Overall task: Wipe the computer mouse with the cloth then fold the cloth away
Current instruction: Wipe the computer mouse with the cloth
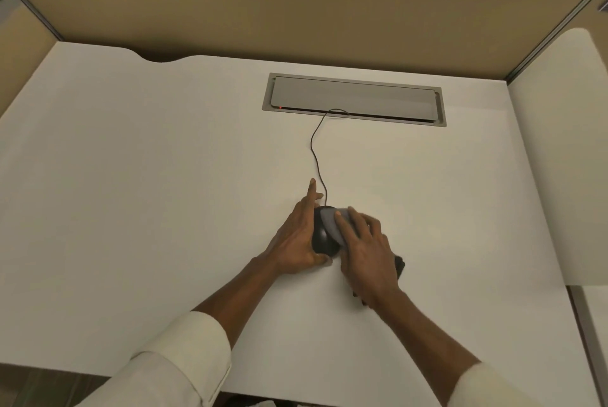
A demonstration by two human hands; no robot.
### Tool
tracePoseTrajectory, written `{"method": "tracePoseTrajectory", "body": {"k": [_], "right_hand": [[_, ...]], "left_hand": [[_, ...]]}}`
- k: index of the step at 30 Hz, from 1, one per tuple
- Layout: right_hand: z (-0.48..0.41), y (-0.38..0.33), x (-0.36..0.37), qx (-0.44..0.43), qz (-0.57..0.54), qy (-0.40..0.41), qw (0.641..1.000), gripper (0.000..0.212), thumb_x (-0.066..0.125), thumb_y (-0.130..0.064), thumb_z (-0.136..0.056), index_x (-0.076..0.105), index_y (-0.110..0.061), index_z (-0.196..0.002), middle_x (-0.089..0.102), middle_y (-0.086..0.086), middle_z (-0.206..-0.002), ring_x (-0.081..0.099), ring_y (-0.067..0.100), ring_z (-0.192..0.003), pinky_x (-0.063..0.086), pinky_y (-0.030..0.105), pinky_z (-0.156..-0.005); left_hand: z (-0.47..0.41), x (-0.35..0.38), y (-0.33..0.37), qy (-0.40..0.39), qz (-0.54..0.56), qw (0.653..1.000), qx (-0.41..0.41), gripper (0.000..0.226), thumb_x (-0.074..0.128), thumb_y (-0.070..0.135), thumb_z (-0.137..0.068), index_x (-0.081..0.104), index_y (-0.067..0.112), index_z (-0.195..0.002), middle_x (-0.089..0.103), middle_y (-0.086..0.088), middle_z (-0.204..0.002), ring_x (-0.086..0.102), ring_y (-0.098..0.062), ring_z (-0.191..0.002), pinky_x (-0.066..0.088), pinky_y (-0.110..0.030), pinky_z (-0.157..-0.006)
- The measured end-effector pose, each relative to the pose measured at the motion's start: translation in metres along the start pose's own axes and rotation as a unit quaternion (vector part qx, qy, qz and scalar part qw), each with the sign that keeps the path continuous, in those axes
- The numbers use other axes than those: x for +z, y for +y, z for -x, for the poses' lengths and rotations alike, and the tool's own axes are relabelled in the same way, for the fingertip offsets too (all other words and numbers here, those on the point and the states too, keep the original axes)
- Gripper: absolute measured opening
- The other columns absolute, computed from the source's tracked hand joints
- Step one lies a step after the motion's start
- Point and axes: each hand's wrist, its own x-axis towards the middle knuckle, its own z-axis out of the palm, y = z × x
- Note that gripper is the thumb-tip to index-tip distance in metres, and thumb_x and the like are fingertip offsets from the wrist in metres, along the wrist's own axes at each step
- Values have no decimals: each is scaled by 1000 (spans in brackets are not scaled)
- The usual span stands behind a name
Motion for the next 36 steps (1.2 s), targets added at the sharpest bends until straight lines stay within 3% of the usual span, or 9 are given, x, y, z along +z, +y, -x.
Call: {"method": "tracePoseTrajectory", "body": {"k": [5, 10, 16, 20, 24, 28, 31, 36], "right_hand": [[-40, 1, -12, 0, -3, -5, 1000, 60, 49, -15, -88, 51, -28, -147, 50, 1, -153, 42, 33, -133, 47, 47, -92], [-24, -7, -8, 27, -7, -20, 999, 72, 39, -23, -81, 43, -24, -153, 42, 4, -158, 39, 35, -135, 48, 49, -95], [33, -23, 16, 65, -3, -2, 998, 80, 62, -9, -81, 37, -14, -156, 42, 16, -157, 43, 38, -126, 55, 49, -85], [56, -25, 20, 50, 34, -9, 998, 86, 63, -3, -73, 41, -14, -155, 45, 20, -154, 52, 41, -120, 57, 46, -71], [31, -20, 10, 48, 46, 7, 998, 77, 58, -5, -78, 44, -12, -154, 48, 21, -150, 52, 43, -121, 55, 47, -76], [-14, -14, -2, 44, 37, 0, 998, 67, 51, -24, -81, 49, -14, -147, 53, 19, -143, 51, 41, -120, 51, 47, -81], [-35, -11, -8, 45, 26, -8, 999, 66, 45, -24, -78, 51, -16, -143, 55, 15, -138, 48, 38, -119, 47, 46, -84], [-23, -17, -2, 71, -7, 15, 997, 70, 47, -22, -78, 46, -15, -148, 52, 15, -142, 46, 38, -119, 47, 46, -85]], "left_hand": [[-2, 1, -2, 1, -2, 1000, -1, 159, 98, 43, -63, -25, 41, -163, 23, 7, -172, 36, -16, -155, 47, -47, -119], [-1, 0, -1, 1, 9, 1000, -8, 159, 99, 45, -62, -23, 42, -163, 23, 10, -172, 38, -13, -153, 47, -47, -119], [0, -3, 2, 3, 6, 1000, -2, 158, 98, 52, -61, -22, 43, -164, 22, 13, -172, 36, -10, -153, 49, -47, -116], [-1, -3, 1, 3, -2, 1000, -3, 153, 95, 53, -64, -20, 43, -164, 21, 13, -172, 36, -13, -154, 49, -53, -116], [-1, -3, 1, -3, -26, 1000, -4, 152, 95, 53, -63, -18, 44, -164, 22, 12, -171, 34, -15, -155, 50, -53, -114], [-1, -2, 1, -16, -36, 999, -10, 153, 93, 59, -61, -17, 40, -166, 20, 8, -171, 32, -17, -156, 47, -51, -117], [-1, -2, 3, -23, -28, 999, -19, 150, 86, 69, -60, -13, 35, -167, 19, 8, -173, 31, -17, -157, 44, -48, -121], [-1, -4, 8, -22, -46, 998, -22, 151, 92, 59, -62, -18, 43, -164, 23, 7, -169, 36, -17, -153, 49, -51, -115]]}}
